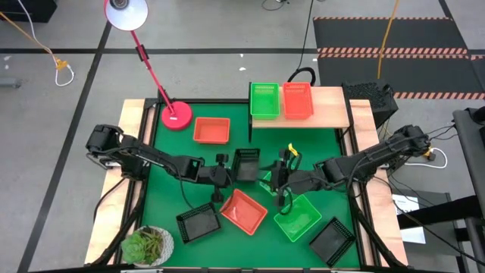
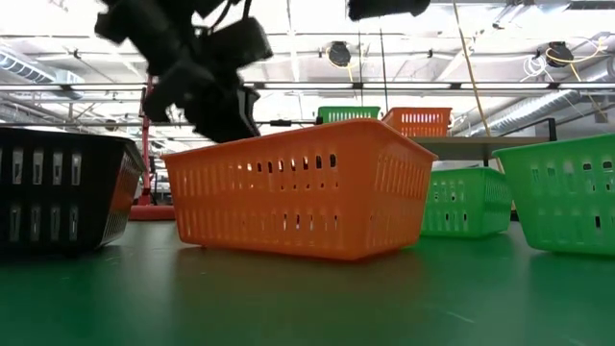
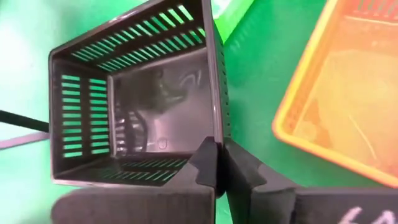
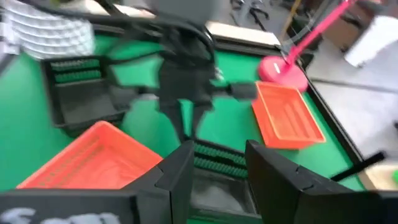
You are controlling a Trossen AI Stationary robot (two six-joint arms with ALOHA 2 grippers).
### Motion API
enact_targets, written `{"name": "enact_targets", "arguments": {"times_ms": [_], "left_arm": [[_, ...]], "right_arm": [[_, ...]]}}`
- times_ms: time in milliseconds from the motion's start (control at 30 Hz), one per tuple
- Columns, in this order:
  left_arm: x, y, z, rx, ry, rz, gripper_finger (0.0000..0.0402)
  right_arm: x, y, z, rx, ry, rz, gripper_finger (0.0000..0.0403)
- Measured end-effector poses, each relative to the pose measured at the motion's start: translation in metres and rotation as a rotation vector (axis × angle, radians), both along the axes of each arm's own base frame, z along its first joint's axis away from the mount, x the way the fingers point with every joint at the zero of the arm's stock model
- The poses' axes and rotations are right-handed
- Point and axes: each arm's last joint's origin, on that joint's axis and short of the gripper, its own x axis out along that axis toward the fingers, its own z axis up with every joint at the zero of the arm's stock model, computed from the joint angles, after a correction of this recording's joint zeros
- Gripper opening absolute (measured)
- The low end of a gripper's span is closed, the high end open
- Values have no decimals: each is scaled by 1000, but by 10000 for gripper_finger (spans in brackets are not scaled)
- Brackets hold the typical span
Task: Stack baskets on shelf by color
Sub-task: Put the top black basket on the shelf
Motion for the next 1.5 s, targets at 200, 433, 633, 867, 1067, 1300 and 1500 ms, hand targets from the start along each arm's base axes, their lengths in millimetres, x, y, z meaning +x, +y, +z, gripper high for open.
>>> {"name": "enact_targets", "arguments": {"times_ms": [200, 433, 633, 867, 1067, 1300, 1500], "left_arm": [[7, -13, 33, 43, 63, 14, 16], [11, -17, 56, 62, 75, 0, 13], [11, -11, 56, 84, 81, 11, 10], [13, -12, 57, 80, 56, 7, 20], [13, -16, 57, 79, 50, -3, 7], [16, -20, 61, 65, -5, -12, 42], [18, -30, 64, -13, -54, -23, 86]], "right_arm": [[13, -10, -15, 61, 49, -23, 139], [26, -18, -32, 183, 121, 65, 139], [31, -20, -39, 206, 152, 90, 139], [38, -25, -52, 189, 203, 92, 139], [45, -29, -59, 167, 199, 88, 119], [44, -29, -61, 163, 231, 136, 22], [39, -26, -61, 187, 271, 181, 17]]}}
